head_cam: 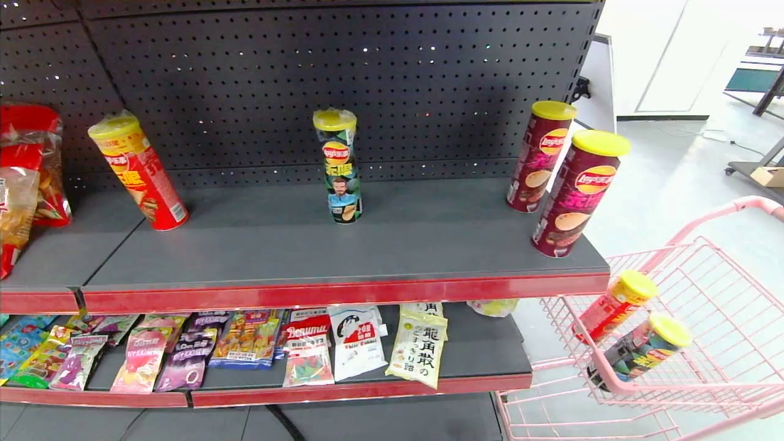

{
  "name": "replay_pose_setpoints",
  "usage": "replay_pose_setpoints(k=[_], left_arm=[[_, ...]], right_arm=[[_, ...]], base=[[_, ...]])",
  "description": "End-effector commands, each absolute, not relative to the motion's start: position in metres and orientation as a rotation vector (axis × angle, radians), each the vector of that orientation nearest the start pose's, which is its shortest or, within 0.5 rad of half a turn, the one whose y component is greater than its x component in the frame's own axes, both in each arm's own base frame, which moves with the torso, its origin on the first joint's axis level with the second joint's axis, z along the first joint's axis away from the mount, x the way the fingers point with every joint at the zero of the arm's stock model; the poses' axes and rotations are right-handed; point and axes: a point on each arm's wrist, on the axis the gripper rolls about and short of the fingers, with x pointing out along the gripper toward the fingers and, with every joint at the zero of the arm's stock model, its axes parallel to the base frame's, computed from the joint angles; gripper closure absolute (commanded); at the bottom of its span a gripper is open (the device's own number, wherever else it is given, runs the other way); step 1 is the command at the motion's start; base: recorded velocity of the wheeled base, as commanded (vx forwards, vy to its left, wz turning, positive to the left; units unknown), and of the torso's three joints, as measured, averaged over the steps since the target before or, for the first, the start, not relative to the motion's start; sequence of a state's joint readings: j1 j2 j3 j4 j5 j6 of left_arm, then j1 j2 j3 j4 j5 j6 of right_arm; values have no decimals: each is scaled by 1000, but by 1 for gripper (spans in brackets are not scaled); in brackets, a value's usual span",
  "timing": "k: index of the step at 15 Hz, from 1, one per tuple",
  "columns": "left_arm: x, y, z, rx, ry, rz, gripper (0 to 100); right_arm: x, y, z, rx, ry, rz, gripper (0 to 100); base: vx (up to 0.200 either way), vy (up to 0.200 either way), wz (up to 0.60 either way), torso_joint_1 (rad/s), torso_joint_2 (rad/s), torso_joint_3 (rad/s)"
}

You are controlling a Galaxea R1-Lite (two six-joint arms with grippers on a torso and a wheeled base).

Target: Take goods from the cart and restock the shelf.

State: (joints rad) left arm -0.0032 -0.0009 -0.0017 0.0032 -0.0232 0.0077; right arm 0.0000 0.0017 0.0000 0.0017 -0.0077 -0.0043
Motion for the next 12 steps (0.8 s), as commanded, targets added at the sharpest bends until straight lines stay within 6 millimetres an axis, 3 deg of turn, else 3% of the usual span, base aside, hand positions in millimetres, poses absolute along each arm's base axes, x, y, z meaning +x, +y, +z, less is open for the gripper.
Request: replay_pose_setpoints(k=[1, 7, 10, 12], left_arm=[[-23, 0, 76, 8, 1, -26, 0], [-23, 0, 76, 8, 1, -28, 0], [-23, 0, 76, 6, 1, -28, 0], [-23, 0, 75, 6, 3, -28, 0]], right_arm=[[-23, 0, 75, -5, 3, -8, 0], [-23, 0, 75, -5, 3, -8, 0], [-23, 0, 75, -3, 3, -8, 0], [-23, 0, 75, -2, 3, -9, 0]], base=[[0, -200, 0, 12, 7, 2], [0, -200, 0, 2, 6, 3], [0, 0, 0, 0, 0, 0], [0, 0, -600, 5, 5, 5]])
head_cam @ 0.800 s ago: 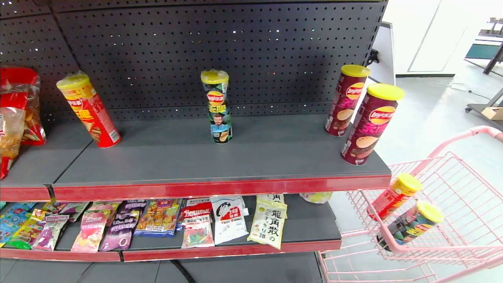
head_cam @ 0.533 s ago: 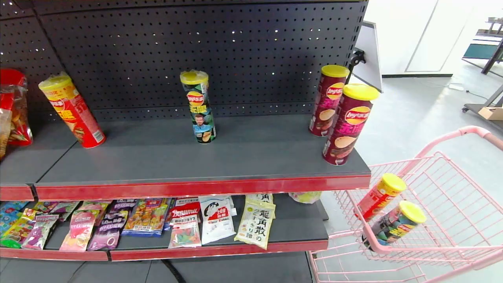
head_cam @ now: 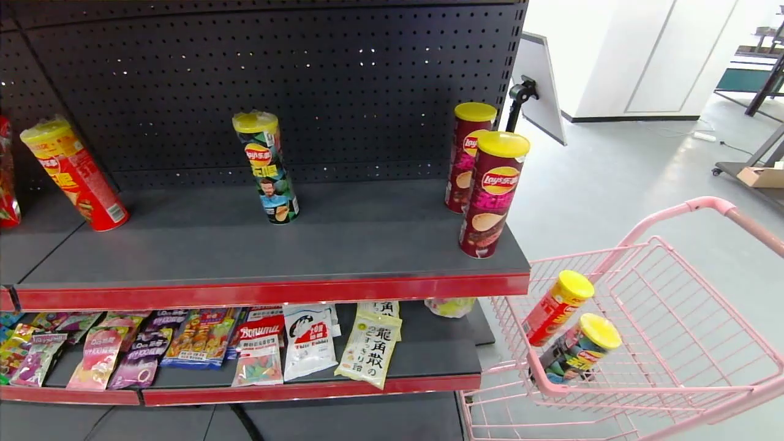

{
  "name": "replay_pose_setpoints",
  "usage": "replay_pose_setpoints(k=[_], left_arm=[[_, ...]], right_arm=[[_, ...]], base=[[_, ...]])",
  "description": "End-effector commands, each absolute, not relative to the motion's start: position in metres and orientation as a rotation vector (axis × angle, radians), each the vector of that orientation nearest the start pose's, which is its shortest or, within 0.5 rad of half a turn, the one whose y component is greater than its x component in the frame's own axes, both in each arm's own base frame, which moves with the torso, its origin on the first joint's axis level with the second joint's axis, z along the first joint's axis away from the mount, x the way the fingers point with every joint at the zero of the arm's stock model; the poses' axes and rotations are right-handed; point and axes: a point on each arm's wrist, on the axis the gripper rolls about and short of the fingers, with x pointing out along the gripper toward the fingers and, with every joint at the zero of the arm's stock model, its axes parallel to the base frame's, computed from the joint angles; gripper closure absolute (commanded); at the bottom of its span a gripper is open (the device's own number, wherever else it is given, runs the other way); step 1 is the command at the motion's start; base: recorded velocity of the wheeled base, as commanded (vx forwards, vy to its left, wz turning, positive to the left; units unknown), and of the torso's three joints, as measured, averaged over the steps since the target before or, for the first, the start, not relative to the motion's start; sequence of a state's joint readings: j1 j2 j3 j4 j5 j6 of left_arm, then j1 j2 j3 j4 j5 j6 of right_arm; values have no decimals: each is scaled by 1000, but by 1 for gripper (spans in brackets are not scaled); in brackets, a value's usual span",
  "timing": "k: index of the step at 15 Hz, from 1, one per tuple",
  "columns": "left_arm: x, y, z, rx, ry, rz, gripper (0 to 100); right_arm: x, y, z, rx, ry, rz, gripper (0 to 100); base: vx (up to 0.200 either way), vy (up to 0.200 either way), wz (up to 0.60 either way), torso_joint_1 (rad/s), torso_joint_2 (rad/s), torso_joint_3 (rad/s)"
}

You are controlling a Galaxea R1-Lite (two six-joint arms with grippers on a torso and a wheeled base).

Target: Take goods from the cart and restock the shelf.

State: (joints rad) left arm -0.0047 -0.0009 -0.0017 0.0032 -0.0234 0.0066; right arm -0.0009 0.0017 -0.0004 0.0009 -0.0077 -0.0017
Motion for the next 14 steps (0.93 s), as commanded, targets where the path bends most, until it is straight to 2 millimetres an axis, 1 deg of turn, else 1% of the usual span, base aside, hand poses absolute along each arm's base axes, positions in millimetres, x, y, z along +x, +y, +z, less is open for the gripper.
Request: replay_pose_setpoints(k=[1, 9, 14], left_arm=[[-23, 0, 76, 6, 1, -26, 0], [-23, 0, 76, 6, 1, -28, 0], [-23, 0, 76, 6, 1, -28, 0]], right_arm=[[-23, 0, 75, -2, 3, -9, 0], [-23, 0, 75, 0, 3, -9, 0], [-23, 0, 75, 0, 3, -8, 0]], base=[[0, 0, -600, -2, -2, 7], [0, 0, -600, 4, 5, 0], [0, 0, 0, 0, 0, 0]])
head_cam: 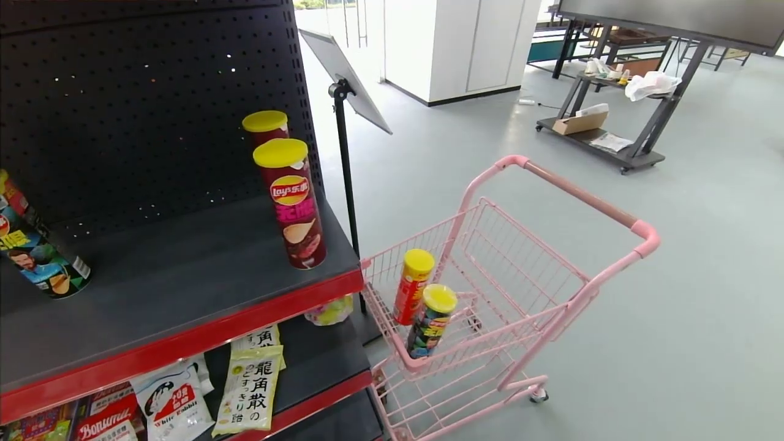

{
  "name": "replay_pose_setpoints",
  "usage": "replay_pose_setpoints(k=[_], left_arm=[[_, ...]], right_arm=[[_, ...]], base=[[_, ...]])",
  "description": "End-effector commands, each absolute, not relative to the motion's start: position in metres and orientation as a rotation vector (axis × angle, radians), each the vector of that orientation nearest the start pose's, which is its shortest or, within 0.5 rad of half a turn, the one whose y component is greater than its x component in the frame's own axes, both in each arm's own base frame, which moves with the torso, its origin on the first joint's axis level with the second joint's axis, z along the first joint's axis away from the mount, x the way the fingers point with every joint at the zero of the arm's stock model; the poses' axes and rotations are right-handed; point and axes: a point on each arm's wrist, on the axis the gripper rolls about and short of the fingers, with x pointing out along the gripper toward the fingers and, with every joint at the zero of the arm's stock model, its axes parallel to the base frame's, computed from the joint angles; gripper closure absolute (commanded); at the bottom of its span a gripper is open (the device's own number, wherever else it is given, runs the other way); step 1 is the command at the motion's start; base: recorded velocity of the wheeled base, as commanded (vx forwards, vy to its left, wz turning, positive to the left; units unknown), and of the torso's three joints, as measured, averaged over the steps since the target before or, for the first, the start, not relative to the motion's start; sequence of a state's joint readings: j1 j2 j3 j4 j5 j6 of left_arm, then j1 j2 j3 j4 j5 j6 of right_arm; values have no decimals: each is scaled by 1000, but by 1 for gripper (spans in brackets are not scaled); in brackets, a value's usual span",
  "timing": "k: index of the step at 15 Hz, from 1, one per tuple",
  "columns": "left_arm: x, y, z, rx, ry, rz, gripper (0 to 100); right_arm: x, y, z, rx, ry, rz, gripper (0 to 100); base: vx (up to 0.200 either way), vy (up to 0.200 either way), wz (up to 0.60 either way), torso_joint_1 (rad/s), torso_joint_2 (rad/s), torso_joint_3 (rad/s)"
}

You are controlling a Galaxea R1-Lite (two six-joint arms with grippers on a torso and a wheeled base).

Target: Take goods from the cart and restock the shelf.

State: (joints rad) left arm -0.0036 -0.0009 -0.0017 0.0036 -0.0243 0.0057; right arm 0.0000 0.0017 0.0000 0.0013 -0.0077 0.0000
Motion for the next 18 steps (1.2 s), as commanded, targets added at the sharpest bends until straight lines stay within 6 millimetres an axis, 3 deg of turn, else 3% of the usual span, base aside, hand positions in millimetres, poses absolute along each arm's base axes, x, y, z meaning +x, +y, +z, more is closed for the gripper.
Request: replay_pose_setpoints(k=[1, 18], left_arm=[[-23, 0, 76, 6, 1, -28, 0], [-23, 0, 76, 5, 1, -26, 0]], right_arm=[[-23, 0, 75, 0, 3, -9, 0], [-23, 0, 76, 6, 2, -9, 0]], base=[[0, 0, 0, 0, 0, 0], [0, 0, 0, -140, 361, 220]])
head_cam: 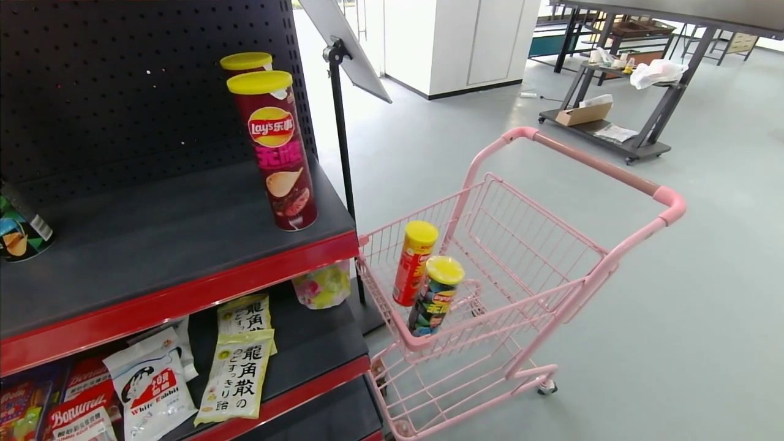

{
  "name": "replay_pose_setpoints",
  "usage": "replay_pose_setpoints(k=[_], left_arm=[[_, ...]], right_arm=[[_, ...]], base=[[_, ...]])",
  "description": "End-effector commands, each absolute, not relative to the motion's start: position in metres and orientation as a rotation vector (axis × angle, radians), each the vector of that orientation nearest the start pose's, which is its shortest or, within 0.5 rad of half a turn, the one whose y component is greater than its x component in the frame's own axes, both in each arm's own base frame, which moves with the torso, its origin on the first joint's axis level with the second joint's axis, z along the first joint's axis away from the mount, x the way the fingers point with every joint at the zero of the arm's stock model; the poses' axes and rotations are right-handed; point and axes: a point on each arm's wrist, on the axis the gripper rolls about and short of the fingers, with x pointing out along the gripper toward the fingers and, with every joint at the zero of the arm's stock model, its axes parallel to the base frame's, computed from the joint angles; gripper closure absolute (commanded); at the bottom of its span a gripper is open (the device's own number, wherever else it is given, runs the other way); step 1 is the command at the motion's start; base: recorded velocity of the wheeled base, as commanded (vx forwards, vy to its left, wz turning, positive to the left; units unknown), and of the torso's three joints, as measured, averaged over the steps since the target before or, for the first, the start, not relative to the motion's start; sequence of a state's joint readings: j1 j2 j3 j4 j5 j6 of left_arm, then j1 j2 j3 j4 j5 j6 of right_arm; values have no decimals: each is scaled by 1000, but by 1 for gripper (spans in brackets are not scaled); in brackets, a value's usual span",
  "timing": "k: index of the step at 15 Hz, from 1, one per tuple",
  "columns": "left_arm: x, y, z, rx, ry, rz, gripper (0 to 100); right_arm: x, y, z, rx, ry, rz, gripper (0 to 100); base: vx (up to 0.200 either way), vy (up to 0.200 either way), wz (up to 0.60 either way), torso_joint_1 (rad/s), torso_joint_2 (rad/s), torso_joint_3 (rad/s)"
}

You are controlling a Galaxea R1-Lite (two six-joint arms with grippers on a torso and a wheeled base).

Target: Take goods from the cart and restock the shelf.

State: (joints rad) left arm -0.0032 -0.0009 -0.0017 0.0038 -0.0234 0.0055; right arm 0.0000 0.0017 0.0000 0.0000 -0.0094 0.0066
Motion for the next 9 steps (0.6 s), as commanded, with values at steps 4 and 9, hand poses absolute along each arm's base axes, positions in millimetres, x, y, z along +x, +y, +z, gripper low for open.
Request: replay_pose_setpoints(k=[4, 9], left_arm=[[-23, 0, 76, 6, 1, -26, 0], [-23, 0, 75, 5, 3, -26, 0]], right_arm=[[-23, 0, 76, 6, 2, -9, 0], [-23, 0, 75, 0, 3, -8, 0]], base=[[0, 0, 0, -192, 549, 354], [0, 0, 0, -152, 526, 366]])
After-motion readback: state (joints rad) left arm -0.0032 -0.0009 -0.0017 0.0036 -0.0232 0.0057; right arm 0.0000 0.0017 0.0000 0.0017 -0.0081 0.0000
